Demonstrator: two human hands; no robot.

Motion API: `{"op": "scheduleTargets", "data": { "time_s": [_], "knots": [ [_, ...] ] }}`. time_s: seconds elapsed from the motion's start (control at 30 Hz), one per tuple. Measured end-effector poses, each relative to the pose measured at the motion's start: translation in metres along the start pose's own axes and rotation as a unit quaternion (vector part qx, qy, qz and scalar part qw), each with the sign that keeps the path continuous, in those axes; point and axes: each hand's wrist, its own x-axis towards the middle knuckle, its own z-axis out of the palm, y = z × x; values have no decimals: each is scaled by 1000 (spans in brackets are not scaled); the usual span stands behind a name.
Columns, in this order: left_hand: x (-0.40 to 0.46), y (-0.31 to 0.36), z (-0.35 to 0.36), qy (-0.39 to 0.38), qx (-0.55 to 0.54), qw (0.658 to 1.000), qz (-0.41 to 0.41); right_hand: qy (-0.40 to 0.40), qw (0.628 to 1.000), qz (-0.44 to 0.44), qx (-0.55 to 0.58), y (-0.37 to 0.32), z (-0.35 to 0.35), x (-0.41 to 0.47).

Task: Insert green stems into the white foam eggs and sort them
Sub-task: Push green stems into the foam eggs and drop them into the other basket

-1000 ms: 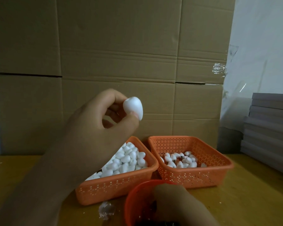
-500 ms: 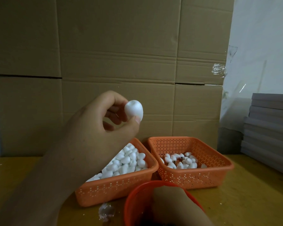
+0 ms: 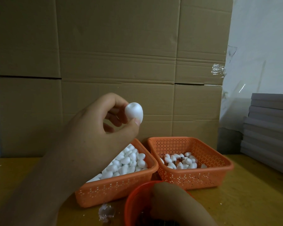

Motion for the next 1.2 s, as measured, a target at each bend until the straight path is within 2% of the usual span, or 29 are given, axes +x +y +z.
{"op": "scheduleTargets", "data": {
  "time_s": [0.13, 0.23, 0.3, 0.37, 0.43, 0.47, 0.5, 0.57, 0.7, 0.77, 0.9, 1.0, 1.2],
  "knots": [
    [-1, 1, 0, 6, 17, 1000, 6, 72, 995, -31, 68, 4, -11, -4],
    [-2, 2, 2, 22, 32, 999, 6, 197, 963, -63, 172, 9, -34, -18],
    [-2, 2, 3, 29, 47, 998, 6, 298, 911, -110, 263, 4, -51, -32],
    [-2, 1, 4, 37, 72, 997, 8, 389, 824, -174, 375, -6, -64, -50],
    [-3, -1, 7, 46, 113, 992, 14, 441, 730, -244, 462, -16, -74, -68],
    [-3, 0, 8, 46, 134, 990, 19, 452, 703, -276, 475, -21, -76, -75],
    [-3, 0, 9, 42, 149, 988, 25, 455, 696, -301, 467, -26, -76, -81],
    [-3, 2, 10, 25, 166, 985, 39, 472, 712, -319, 411, -32, -75, -85],
    [-6, 5, 11, -15, 182, 982, 56, 528, 765, -278, 242, -39, -69, -78],
    [-8, 6, 11, -24, 159, 985, 61, 533, 775, -260, 221, -41, -69, -75],
    [-6, 5, 8, -54, 19, 997, 50, 512, 758, -273, 296, -43, -70, -80],
    [-5, 6, 6, -78, -75, 993, 53, 489, 745, -283, 355, -42, -72, -83],
    [-1, 4, 2, -81, -142, 983, 79, 415, 711, -304, 480, -38, -78, -89]
  ]
}}
